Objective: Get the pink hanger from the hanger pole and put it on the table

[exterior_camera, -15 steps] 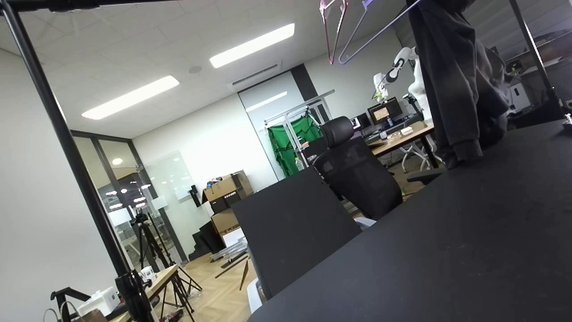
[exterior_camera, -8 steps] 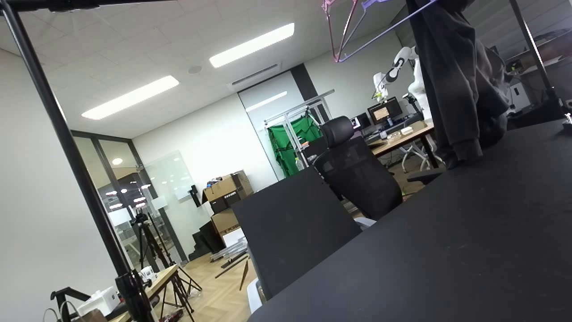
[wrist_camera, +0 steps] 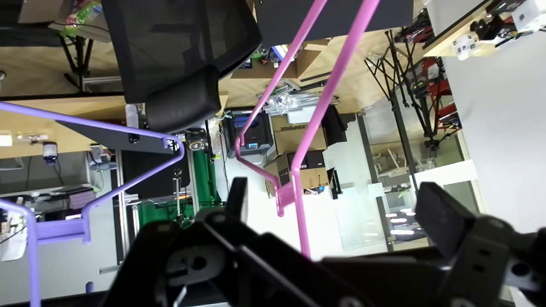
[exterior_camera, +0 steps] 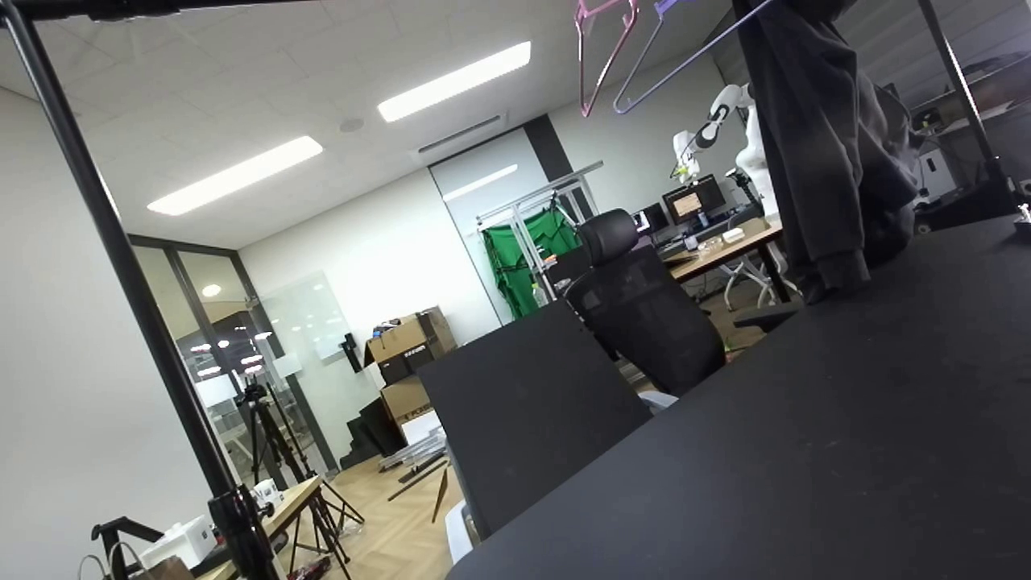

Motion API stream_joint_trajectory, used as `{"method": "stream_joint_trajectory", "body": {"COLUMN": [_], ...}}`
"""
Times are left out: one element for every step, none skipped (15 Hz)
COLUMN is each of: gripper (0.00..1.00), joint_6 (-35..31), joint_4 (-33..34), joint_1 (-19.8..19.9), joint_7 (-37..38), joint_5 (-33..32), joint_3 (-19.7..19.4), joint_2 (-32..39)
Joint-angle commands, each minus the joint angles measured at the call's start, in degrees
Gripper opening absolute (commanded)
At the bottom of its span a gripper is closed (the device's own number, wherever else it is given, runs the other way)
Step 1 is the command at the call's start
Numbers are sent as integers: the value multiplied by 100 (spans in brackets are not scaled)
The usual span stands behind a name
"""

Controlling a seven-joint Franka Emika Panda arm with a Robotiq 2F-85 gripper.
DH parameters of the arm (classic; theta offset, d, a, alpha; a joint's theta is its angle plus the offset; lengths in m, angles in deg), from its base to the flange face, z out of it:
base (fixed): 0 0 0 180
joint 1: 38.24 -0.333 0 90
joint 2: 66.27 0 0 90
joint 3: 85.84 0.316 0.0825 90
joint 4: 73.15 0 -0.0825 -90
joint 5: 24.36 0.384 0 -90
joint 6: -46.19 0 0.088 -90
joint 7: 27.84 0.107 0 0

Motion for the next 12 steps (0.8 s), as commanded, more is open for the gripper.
{"method": "stream_joint_trajectory", "body": {"gripper": [100,100,100,100,100,100,100,100,100,100,100,100], "joint_6": [16,19,21,22,24,25,30,-104,-192,-286,-363,-455], "joint_4": [17,18,18,18,18,18,49,60,83,117,145,181], "joint_1": [-12,-8,-4,-3,-3,-3,-12,28,33,37,39,38], "joint_7": [-33,-36,-38,-39,-39,-40,-114,175,251,360,465,602], "joint_5": [28,28,28,28,28,28,70,-351,-580,-868,-1113,-1394], "joint_3": [-21,-24,-26,-26,-26,-27,-18,-17,-20,-26,-35,-54], "joint_2": [5,6,6,6,6,6,30,91,143,208,261,330]}}
